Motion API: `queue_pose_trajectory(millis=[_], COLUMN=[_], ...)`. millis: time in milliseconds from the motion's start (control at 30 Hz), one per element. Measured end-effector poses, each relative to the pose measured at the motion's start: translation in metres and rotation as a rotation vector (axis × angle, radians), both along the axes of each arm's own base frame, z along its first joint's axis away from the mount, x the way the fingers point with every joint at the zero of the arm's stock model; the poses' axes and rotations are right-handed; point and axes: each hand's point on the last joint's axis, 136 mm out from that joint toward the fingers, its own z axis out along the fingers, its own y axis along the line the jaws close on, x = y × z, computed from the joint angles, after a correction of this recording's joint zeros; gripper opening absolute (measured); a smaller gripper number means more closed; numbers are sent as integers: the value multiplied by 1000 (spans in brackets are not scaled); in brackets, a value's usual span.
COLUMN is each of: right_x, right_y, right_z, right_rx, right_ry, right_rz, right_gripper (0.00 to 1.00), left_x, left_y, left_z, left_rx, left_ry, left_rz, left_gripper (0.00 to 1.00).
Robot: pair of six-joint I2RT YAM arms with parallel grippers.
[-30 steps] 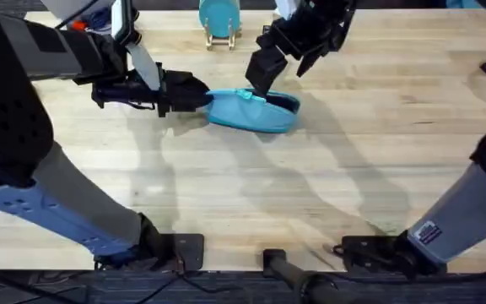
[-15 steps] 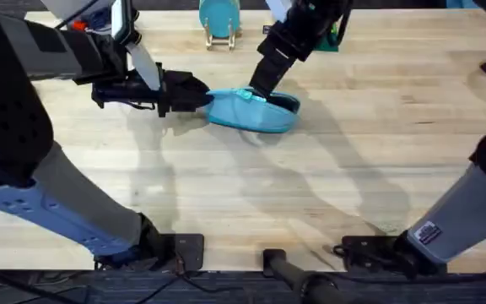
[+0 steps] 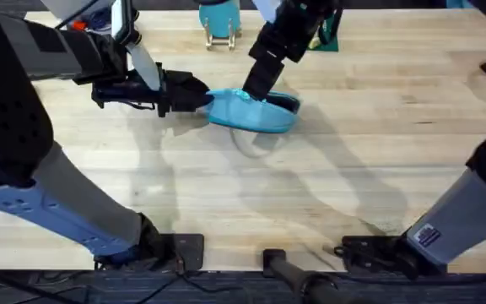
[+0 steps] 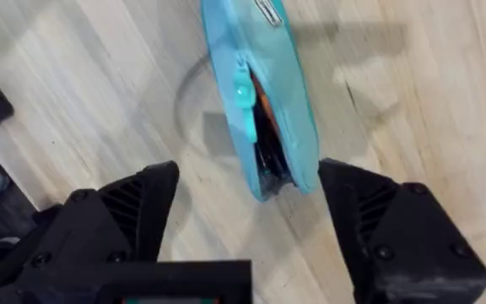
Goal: Unzip the bag, pick up the pens from the table one at a time and place them inside, then zip the bag closed.
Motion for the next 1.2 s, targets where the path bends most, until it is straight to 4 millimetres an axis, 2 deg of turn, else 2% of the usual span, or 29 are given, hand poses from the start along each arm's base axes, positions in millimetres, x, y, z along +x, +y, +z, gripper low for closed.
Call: queue_pose_trajectory(millis=[433, 700, 1067, 1200], right_x=[-21, -42, -43, -41], right_y=[23, 25, 29, 31], right_z=[2, -1, -1, -11], right_rx=[0, -32, -26, -42], right_ry=[-2, 67, 70, 90], right_rz=[82, 36, 15, 11], right_gripper=[996, 996, 993, 993], left_x=[0, 0, 0, 0], left_y=[0, 0, 0, 0], left_z=[0, 0, 0, 0], left_rx=[0, 0, 0, 0], left_ry=[0, 0, 0, 0], left_rz=[0, 0, 0, 0], left_gripper=[39, 39, 39, 38])
